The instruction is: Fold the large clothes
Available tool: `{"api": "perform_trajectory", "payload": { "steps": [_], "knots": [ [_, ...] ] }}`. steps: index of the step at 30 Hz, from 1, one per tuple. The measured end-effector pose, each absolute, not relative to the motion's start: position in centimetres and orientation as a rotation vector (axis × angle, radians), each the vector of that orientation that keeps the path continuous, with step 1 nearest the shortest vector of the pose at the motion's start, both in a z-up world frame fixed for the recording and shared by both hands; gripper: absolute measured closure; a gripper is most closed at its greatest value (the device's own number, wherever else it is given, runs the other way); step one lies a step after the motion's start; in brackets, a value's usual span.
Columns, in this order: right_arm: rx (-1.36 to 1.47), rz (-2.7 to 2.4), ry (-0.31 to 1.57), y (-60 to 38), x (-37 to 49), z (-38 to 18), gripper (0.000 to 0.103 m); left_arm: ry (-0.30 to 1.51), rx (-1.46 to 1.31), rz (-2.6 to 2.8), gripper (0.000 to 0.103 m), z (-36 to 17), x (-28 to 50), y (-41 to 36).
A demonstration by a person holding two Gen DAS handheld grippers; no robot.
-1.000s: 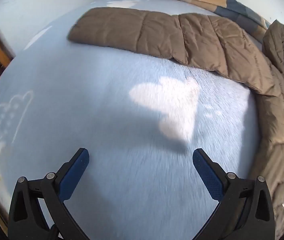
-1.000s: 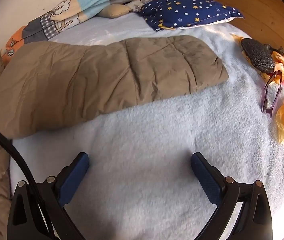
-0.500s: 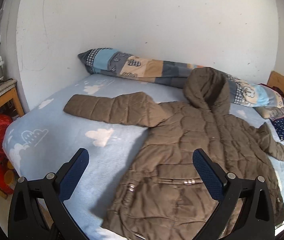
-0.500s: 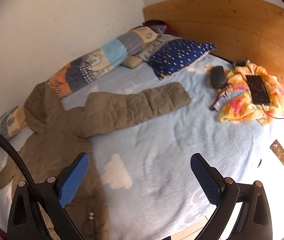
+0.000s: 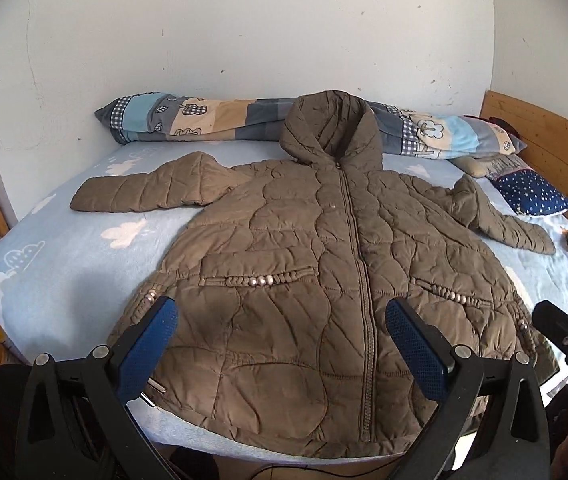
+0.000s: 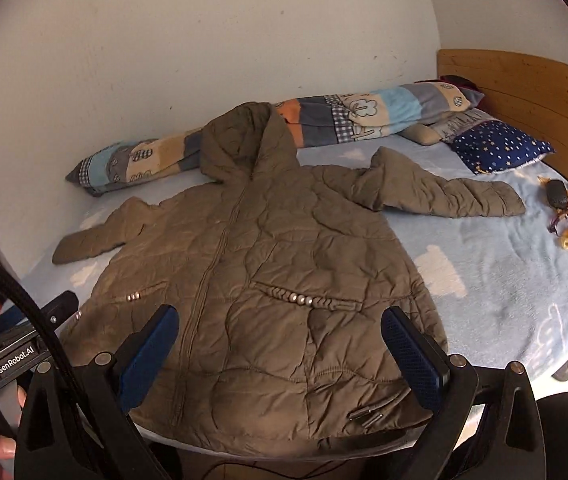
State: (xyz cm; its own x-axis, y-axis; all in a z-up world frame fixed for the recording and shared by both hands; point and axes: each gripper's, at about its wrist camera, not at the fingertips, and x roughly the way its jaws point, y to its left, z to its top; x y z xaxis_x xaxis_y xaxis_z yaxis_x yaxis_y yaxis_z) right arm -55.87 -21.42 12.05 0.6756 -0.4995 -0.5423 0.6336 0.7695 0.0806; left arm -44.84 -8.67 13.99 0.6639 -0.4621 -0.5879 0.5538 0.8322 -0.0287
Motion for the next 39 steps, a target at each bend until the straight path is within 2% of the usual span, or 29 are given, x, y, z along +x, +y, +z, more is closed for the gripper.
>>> {"api": "perform_trajectory", "payload": {
  "steps": [5,15,39],
  "knots": [
    [0.201,-0.669,0.605,-21.0,-54.4,9.4,0.0,0.649,0.21,-0.59,0.0,11.0,-45.0,-9.9],
    [0.156,-0.709,0.709,-21.6,-52.2,7.2,0.0,0.698,0.229,-0.582,0.0,9.0,-43.5,-10.6],
    [0.191,-0.712,0.741,-22.5,-52.2,6.3,0.0,0.72,0.243,-0.571,0.0,8.3,-43.0,-11.2]
  ]
}}
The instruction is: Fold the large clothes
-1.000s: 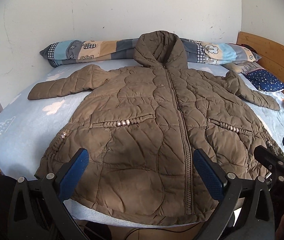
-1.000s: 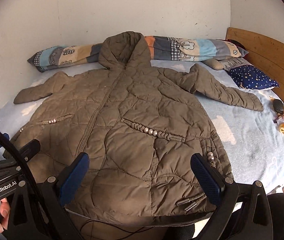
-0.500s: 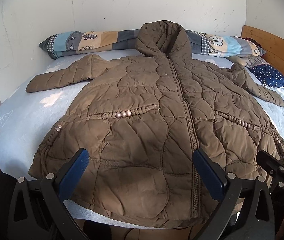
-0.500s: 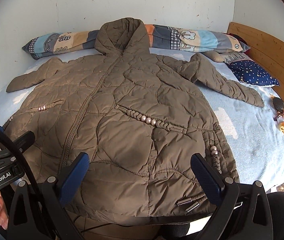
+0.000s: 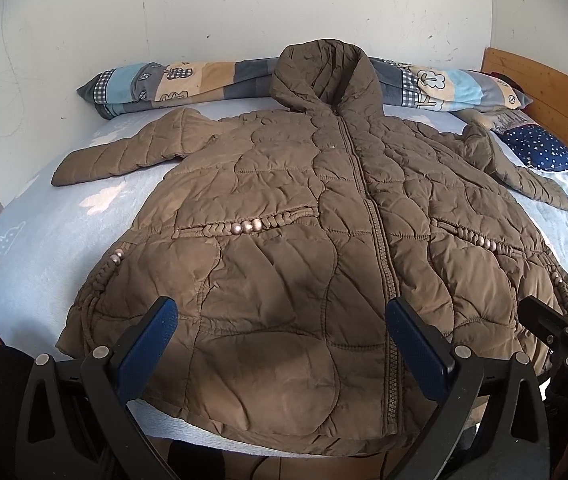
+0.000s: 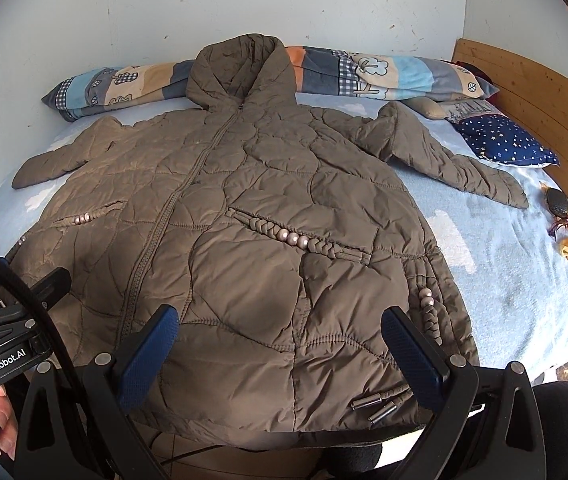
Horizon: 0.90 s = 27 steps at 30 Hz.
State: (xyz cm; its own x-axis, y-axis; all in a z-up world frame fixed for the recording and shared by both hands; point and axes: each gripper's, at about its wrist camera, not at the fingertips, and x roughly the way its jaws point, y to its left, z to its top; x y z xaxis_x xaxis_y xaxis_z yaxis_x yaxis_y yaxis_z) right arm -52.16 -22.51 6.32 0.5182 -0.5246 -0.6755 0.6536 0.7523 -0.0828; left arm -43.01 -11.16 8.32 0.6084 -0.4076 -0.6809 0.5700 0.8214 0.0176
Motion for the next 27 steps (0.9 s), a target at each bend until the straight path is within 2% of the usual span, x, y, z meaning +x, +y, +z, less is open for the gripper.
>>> {"api": "perform_trajectory", "payload": {
  "steps": [15,22,27],
  "knots": [
    [0.193,-0.715,0.696,-21.8,-53.7,7.9,0.0,0.661,0.259,-0.572,0.0,10.2,-45.2,-10.5],
    [0.183,-0.725,0.642,-20.9,-55.3,9.6,0.0,0.612,0.253,-0.597,0.0,13.5,-47.3,-10.1],
    [0.203,-0.729,0.582,-21.2,-57.3,12.4,0.0,0.526,0.188,-0.639,0.0,18.0,-48.0,-10.0]
  ]
}}
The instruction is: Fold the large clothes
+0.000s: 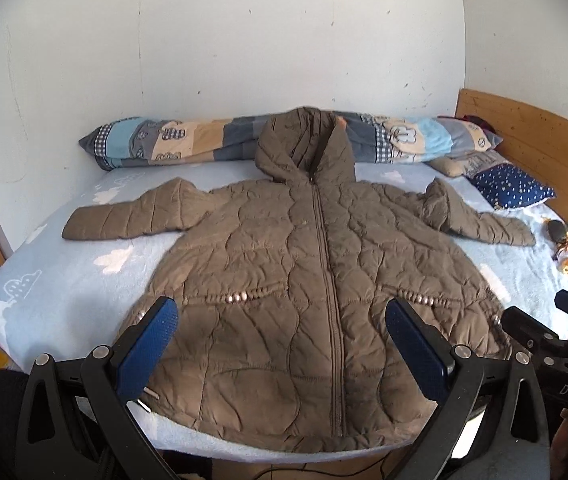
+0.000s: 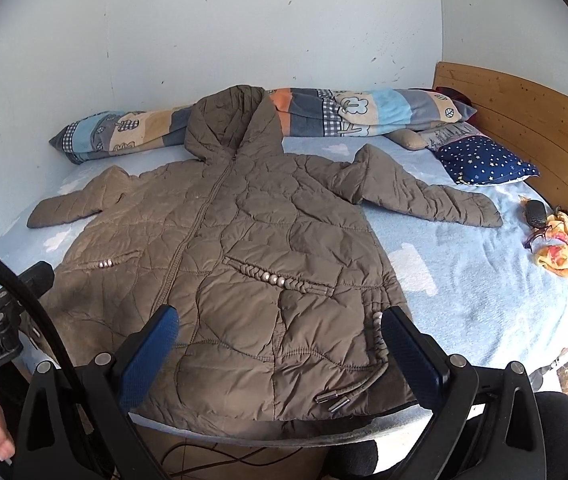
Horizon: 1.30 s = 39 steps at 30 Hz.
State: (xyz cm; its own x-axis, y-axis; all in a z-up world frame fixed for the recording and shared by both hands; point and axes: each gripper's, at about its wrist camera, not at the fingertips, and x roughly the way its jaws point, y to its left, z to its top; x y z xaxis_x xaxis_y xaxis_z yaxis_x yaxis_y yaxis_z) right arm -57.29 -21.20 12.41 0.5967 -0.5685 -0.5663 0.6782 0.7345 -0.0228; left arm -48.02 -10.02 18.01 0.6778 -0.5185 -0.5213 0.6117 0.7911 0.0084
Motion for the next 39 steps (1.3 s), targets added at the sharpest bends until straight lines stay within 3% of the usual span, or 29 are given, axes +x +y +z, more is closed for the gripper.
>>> {"api": "perform_trajectory", "payload": {
  "steps": [7,11,15,17,19,26,39],
  "knots": [
    [0.397,-0.764,0.396,-29.5,-61.6,20.0,0.0,0.367,0.182,-0.718,0.0,25.2,-44.1,-13.4],
    [0.556,-0.843,0.296,-38.5,-63.7,21.4,0.0,0.32,0.234,-0.732,0.0,25.7,-40.2,-16.5],
    [0.811,-0.87,0.278,-49.3,-65.2,19.0,0.005,0.333,0.241,-0.721,0.0,22.9,-35.5,-19.4],
    [0.925,-0.896,0.255,-54.0,-66.5,17.0,0.019,0.354,0.247,-0.696,0.0,20.5,-33.0,-20.5],
    [0.996,-0.935,0.248,-57.9,-67.8,14.7,0.023,0.384,0.254,-0.663,0.0,18.1,-31.1,-20.7],
    [1.186,-0.981,0.215,-67.4,-71.5,8.4,0.054,0.54,0.184,-0.645,0.0,14.4,-26.3,-20.3],
    [1.256,-1.118,0.203,-74.5,-72.4,3.0,0.054,0.774,0.027,-0.589,0.0,11.2,-20.7,-19.7]
  ]
}}
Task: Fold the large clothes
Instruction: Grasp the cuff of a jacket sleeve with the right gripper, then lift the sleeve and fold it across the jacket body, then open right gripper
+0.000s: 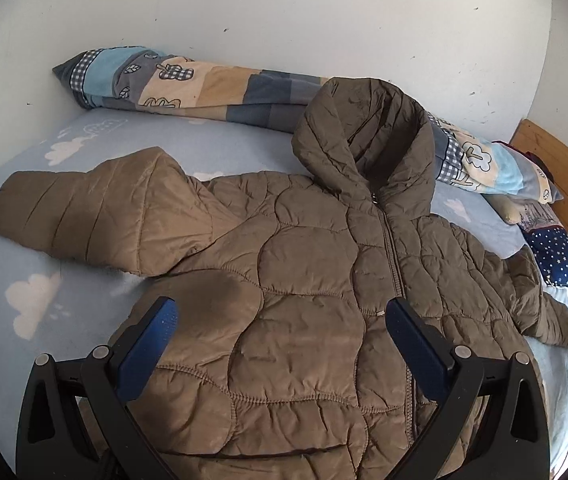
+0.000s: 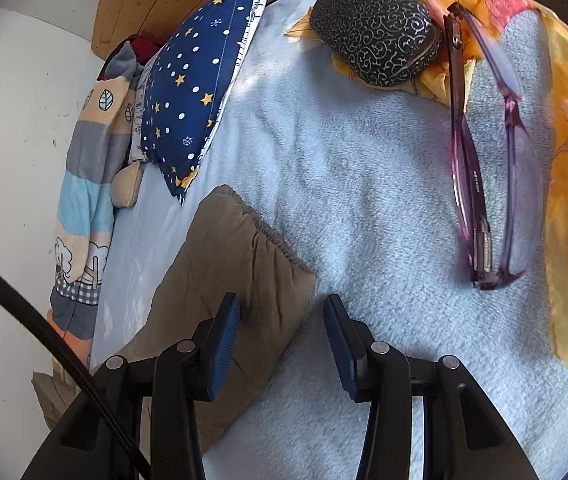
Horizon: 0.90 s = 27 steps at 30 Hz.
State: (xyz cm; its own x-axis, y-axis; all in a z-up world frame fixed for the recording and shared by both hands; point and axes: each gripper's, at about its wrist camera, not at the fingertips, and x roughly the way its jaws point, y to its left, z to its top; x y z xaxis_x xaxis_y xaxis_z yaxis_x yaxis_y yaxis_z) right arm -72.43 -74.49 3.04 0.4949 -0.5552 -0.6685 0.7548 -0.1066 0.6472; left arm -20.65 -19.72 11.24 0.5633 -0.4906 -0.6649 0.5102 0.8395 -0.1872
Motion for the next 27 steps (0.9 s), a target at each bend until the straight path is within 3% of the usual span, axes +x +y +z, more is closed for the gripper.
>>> {"api": "perform_trajectory", "payload": {
  "steps": [4,5,8,19,27],
  "knots": [
    [1.233,-1.07,0.219,-75.2,-71.0,2.8,0.057,0.767,0.039,-0.584,0.0,11.1,-20.8,-19.9],
    [1.214,-1.07,0.23,-75.1,-70.7,3.0,0.07,0.764,0.037,-0.582,0.0,11.2,-20.8,-19.8],
    [1.181,-1.078,0.18,-74.6,-70.6,4.5,0.085,0.756,0.036,-0.582,0.0,11.4,-21.1,-19.8],
    [0.806,-0.954,-0.074,-65.2,-65.8,23.6,0.088,0.722,-0.007,-0.584,0.0,13.0,-21.7,-18.3],
    [0.589,-0.667,-0.04,-54.0,-54.3,31.9,0.088,0.654,-0.019,-0.559,0.0,14.8,-22.3,-15.6]
  ]
}}
